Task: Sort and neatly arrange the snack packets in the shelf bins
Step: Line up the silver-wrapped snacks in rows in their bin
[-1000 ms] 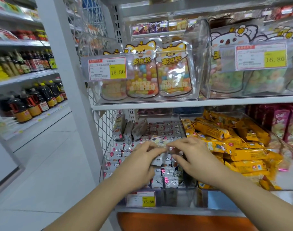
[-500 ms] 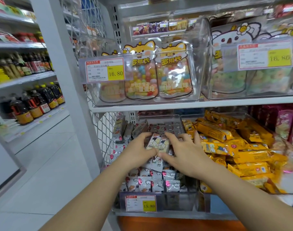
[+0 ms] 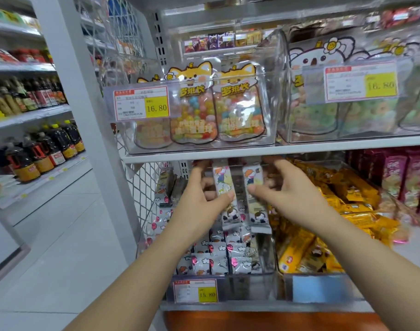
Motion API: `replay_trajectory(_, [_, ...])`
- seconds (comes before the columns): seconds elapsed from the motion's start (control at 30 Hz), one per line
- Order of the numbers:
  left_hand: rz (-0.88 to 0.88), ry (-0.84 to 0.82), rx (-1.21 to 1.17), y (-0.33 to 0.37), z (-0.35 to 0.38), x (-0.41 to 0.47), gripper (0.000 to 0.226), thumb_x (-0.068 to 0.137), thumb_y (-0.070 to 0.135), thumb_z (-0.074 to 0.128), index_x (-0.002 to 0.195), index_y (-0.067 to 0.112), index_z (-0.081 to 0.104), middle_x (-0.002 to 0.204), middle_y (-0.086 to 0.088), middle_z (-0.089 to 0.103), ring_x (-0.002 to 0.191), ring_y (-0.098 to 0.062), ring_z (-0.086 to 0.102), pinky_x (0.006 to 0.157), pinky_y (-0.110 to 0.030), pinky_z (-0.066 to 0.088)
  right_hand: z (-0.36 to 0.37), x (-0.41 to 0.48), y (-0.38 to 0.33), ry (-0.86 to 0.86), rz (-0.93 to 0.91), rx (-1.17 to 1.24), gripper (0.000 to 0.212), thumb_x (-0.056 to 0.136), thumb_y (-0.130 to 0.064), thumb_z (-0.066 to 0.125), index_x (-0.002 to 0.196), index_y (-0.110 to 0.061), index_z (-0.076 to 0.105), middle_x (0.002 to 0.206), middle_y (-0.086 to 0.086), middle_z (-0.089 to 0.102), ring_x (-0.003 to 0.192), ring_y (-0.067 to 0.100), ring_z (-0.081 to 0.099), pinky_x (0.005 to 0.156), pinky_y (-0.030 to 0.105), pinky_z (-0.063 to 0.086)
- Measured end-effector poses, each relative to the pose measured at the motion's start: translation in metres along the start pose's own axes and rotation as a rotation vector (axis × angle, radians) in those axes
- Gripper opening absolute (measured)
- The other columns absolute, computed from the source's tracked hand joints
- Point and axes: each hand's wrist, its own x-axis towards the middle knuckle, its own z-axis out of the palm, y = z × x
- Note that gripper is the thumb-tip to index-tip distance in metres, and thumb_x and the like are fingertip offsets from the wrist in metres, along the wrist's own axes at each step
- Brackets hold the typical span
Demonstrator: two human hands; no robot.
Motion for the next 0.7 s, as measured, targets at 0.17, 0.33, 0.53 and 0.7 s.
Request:
replay_trajectory(0.17, [-0.111,-0.061,0.053,-0.014,0.02,-0.004,0.051,0.086,0.024,0.066,0.124,0.028,0.031,0.11,0.003,0.055,0.085,-0.008,0.065,0.057,-0.006,0.044,-0.012,-0.012,0.012,0.035,0.097,0.019,0.029,0.076,-0.022,0.074,0.09,-0.024,0.048,0.075,0.006,0.056,0.053,0.01,0.05,0.056,0.03,0.047])
replay_trajectory(0.33, [-0.165,-0.131,0.116,-0.023,0.036,-0.003,0.036,0.087,0.027,0.064,0.11,0.027,0.037,0.099,0.006,0.05,0.074,-0.01,0.056,0.047,-0.009,0.036,-0.02,-0.025,0.012,0.086,0.104,0.025,0.032,0.077,-0.015,0.072,0.096,-0.026,0.049,0.075,-0.002,0.052,0.055,0.008,0.05,0.064,0.032,0.052])
replay_trajectory(0.53, [-0.052,-0.232,0.396,-0.04,0.042,0.001,0.032,0.08,0.029,0.07,0.094,0.032,0.041,0.083,0.01,0.05,0.079,-0.009,0.052,0.073,-0.027,0.045,-0.018,-0.036,0.009,0.019,0.037,0.125,0.036,0.078,-0.013,0.072,0.096,-0.03,0.047,0.071,0.0,0.059,0.056,0.005,0.049,0.059,0.026,0.046])
replay_trajectory(0.7, [-0.03,-0.334,0.686,-0.037,0.037,0.007,0.033,0.077,0.035,0.071,0.095,0.033,0.043,0.071,0.013,0.046,0.071,-0.014,0.043,0.062,-0.029,0.031,-0.011,-0.042,0.011,-0.164,-0.041,-0.086,0.038,0.076,-0.017,0.074,0.091,-0.032,0.042,0.069,-0.01,0.06,0.06,0.001,0.053,0.055,0.018,0.044])
